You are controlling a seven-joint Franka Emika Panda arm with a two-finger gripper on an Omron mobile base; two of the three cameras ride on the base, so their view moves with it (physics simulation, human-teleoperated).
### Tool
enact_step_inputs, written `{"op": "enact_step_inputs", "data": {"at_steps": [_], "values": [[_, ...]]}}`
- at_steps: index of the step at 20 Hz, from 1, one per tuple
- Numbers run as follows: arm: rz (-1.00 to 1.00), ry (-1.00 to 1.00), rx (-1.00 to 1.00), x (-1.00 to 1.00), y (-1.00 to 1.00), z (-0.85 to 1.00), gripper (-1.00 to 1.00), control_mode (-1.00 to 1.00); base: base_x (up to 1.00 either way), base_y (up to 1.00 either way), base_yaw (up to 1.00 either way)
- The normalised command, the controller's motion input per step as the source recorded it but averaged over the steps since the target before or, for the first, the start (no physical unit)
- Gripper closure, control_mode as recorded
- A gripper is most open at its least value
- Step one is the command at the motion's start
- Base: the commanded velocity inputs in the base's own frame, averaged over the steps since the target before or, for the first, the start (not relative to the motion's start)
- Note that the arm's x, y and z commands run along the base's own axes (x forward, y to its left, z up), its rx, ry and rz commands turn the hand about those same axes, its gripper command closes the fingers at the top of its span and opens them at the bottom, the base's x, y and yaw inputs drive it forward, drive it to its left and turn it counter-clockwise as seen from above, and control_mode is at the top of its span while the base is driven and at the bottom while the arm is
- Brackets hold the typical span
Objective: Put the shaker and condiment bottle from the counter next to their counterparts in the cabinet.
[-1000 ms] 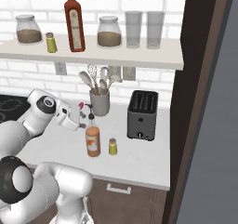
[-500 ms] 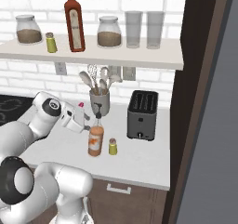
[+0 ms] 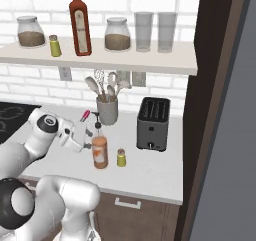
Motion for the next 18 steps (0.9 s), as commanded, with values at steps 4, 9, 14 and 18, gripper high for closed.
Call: {"op": "enact_step_inputs", "data": {"at_steps": [4,9,14,18], "values": [[0.0,-0.16,0.0,-0.78,-0.07,0.0,-1.0,-1.0,0.0,0.0,0.0],[0.0,-0.13,0.0,-0.56,-0.12,0.01,-1.0,-1.0,0.0,0.0,0.0],[0.0,-0.06,0.0,-0.14,-0.08,0.0,-1.0,-1.0,0.0,0.0,0.0],[0.01,-0.01,0.0,0.01,-0.01,0.0,-1.0,-1.0,0.0,0.0,0.0]]}}
